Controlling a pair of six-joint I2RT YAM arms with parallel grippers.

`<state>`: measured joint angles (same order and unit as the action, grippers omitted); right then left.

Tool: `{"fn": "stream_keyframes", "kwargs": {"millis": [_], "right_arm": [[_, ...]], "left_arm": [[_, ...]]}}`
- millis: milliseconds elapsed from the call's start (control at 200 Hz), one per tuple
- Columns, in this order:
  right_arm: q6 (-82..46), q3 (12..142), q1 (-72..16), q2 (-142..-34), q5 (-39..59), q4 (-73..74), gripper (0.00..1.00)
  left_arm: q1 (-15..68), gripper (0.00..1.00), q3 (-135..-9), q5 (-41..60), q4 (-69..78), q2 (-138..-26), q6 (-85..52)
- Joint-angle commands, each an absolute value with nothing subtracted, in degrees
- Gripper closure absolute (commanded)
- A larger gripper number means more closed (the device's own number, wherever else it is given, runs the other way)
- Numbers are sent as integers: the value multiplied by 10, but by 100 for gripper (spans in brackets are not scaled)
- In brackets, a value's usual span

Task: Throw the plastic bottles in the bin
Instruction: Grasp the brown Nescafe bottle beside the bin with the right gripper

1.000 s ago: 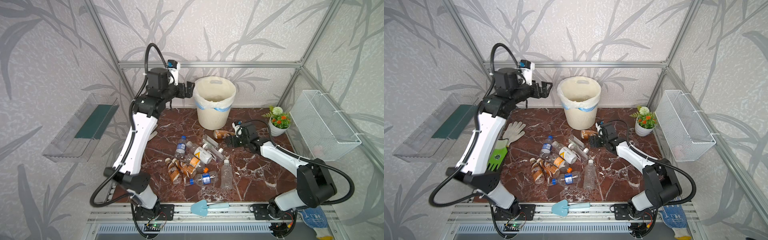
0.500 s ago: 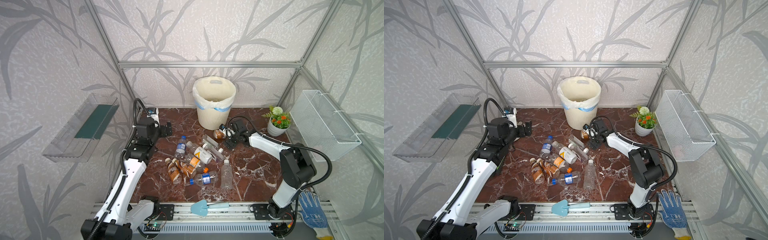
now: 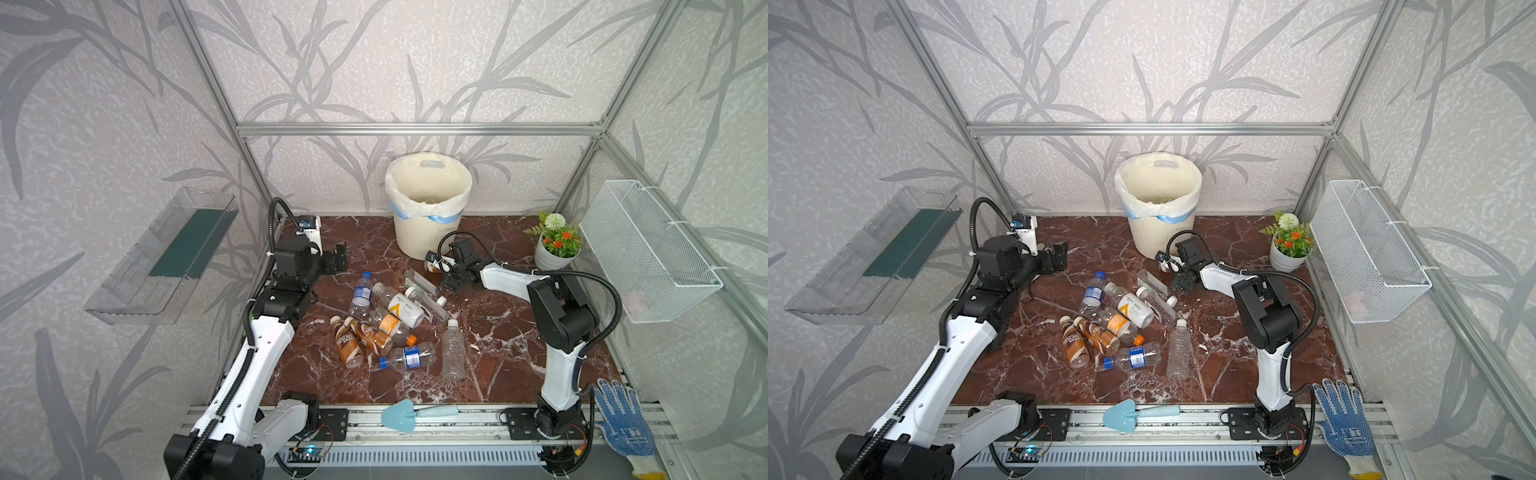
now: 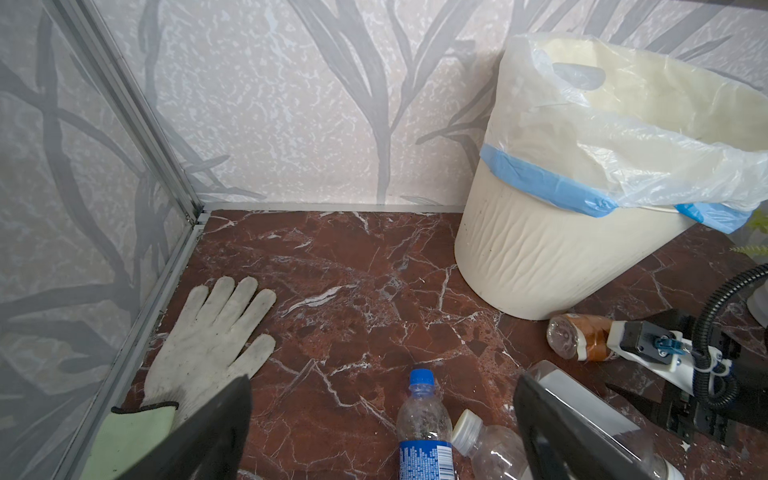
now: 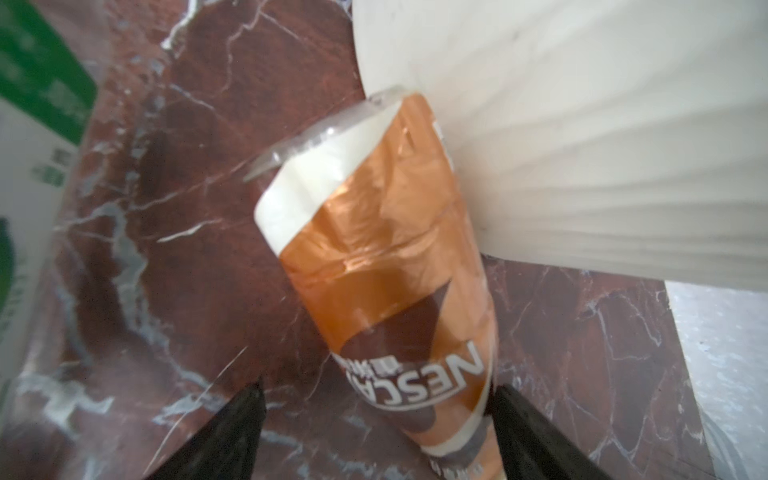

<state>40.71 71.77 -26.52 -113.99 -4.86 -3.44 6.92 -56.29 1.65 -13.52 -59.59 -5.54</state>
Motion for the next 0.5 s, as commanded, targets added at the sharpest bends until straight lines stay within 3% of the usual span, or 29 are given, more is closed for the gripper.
{"fn": "stream_keyframes", "kwargs": {"millis": [0, 265, 495], "right_arm": [[420, 727, -266, -1159, -29, -32, 18], [426, 726, -266, -1179, -60, 5, 24], [402, 716, -268, -1179, -81, 25, 46]], "left_arm": [[64, 3, -587, 27, -140, -597, -53], [60, 4, -588, 39, -141, -607, -57], [59, 4, -588, 45, -141, -609, -58]]}}
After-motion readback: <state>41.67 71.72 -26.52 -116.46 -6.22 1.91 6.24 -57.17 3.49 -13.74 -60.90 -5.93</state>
